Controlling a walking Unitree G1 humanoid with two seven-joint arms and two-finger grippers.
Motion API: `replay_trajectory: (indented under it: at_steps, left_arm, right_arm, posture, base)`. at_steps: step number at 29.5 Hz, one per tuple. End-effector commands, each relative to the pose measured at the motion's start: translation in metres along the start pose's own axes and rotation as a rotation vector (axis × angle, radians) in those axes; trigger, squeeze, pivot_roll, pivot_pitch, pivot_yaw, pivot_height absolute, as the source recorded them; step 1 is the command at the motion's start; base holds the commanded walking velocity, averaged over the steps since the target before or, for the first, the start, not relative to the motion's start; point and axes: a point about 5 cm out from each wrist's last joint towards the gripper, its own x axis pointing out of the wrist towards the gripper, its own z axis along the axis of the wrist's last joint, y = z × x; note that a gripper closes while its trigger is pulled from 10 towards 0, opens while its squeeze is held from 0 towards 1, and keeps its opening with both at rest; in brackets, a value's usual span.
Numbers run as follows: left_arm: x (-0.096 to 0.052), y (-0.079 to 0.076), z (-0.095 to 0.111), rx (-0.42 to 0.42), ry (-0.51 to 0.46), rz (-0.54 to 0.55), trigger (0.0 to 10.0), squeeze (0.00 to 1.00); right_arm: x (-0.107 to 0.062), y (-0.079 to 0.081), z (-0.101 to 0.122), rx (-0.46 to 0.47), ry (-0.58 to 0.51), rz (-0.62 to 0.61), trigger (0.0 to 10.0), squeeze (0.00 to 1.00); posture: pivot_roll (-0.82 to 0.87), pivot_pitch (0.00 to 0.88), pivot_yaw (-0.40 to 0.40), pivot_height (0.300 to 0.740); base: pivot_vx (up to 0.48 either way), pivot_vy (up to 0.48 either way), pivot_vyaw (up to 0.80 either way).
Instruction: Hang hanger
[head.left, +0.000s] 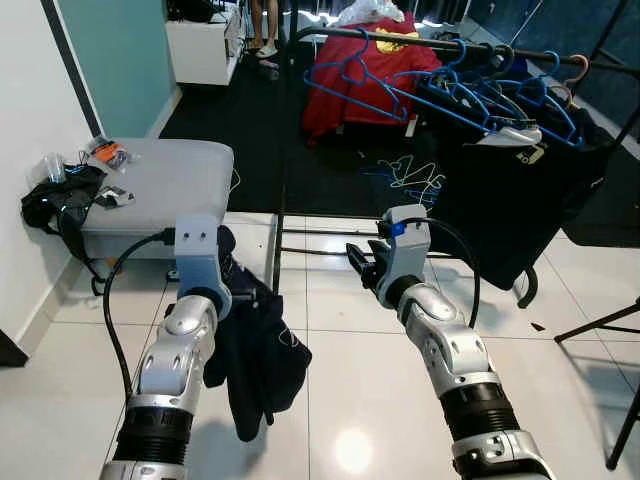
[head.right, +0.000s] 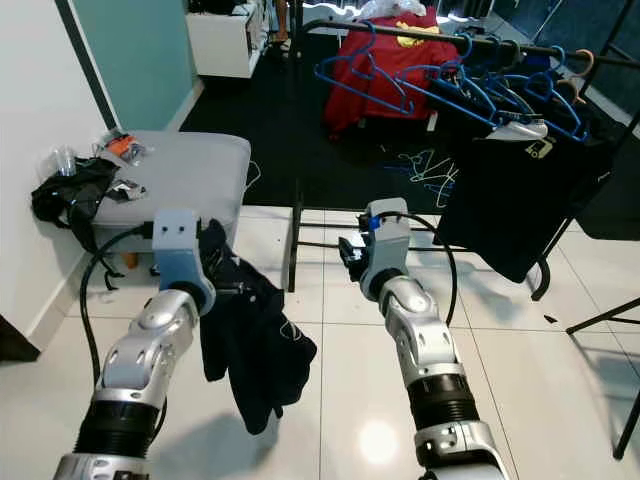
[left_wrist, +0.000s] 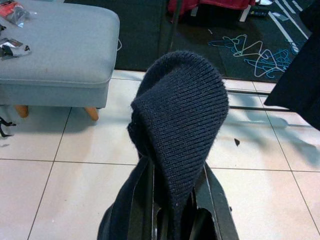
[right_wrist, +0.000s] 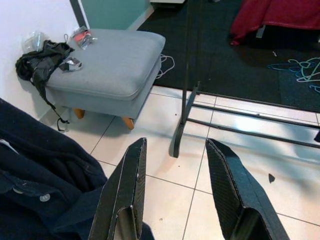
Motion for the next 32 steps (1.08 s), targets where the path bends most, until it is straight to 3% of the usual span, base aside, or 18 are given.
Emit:
replay_trajectory:
  at_steps: [1, 5, 10, 13, 14, 15, 18, 19, 25, 28, 32]
  left_arm:
    - [-0.002, -0.004, 0.011, 0.01, -0.047, -0.013, 10.0, 0.0]
    - [0.0, -0.005, 0.015, 0.014, -0.06, -0.02, 10.0, 0.0]
    - [-0.003, -0.007, 0.015, 0.022, -0.064, -0.047, 10.0, 0.0]
    - [-0.003, -0.011, 0.016, 0.014, -0.067, -0.074, 10.0, 0.0]
    - [-0.003, -0.011, 0.016, 0.014, -0.067, -0.074, 10.0, 0.0]
    - [-0.004, -0.013, 0.015, 0.011, -0.069, -0.077, 10.0, 0.0]
    - [-0.004, -0.015, 0.016, 0.008, -0.071, -0.08, 10.0, 0.0]
    - [-0.003, -0.015, 0.018, 0.009, -0.074, -0.083, 10.0, 0.0]
    - [-0.004, -0.018, 0.02, 0.013, -0.083, -0.105, 10.0, 0.0]
    - [-0.002, -0.018, 0.02, 0.011, -0.079, -0.108, 10.0, 0.0]
    - [-0.001, -0.019, 0.021, 0.008, -0.08, -0.114, 10.0, 0.0]
  right_arm:
    - [-0.003, 0.002, -0.003, -0.048, -0.006, 0.019, 10.0, 0.0]
    - [-0.004, 0.005, -0.004, -0.085, -0.002, 0.042, 10.0, 0.0]
    - [-0.006, 0.007, -0.005, -0.077, -0.01, 0.041, 10.0, 0.0]
    - [-0.005, 0.007, 0.0, -0.087, -0.025, 0.05, 10.0, 0.0]
    - [-0.005, 0.007, 0.0, -0.087, -0.025, 0.05, 10.0, 0.0]
    - [-0.006, 0.006, -0.001, -0.086, -0.026, 0.046, 10.0, 0.0]
    - [-0.006, 0.005, -0.001, -0.084, -0.026, 0.042, 10.0, 0.0]
    - [-0.004, 0.006, 0.001, -0.089, -0.03, 0.052, 10.0, 0.0]
    - [-0.006, 0.006, 0.0, -0.08, -0.027, 0.043, 10.0, 0.0]
    - [-0.006, 0.005, -0.003, -0.078, -0.014, 0.038, 10.0, 0.0]
    - [-0.008, 0.004, -0.003, -0.074, -0.013, 0.031, 10.0, 0.0]
  posture:
    - [-0.02, 0.103, -0.092, 0.74]
    - [-0.02, 0.142, -0.097, 0.74]
    - [-0.02, 0.1, -0.088, 0.74]
    - [-0.03, 0.171, -0.087, 0.74]
    - [-0.03, 0.171, -0.087, 0.74]
    - [-0.02, 0.097, -0.087, 0.74]
    - [-0.01, 0.098, -0.085, 0.74]
    - [-0.02, 0.158, -0.087, 0.74]
    - [-0.01, 0.09, -0.08, 0.74]
    - [-0.02, 0.162, -0.079, 0.74]
    - [-0.02, 0.107, -0.065, 0.74]
  base:
    - [0.0, 0.0, 0.0]
    - [0.0, 0.0, 0.0]
    - [0.0, 0.0, 0.0]
    - [0.0, 0.0, 0.0]
    - [0.0, 0.0, 0.0]
    - [0.0, 0.0, 0.0]
    - [0.0, 0.0, 0.0]
    - [0.0, 0.0, 0.0]
    - [0.0, 0.0, 0.0]
    - [0.091, 0.0, -0.21]
    - [0.275, 0.0, -0.69]
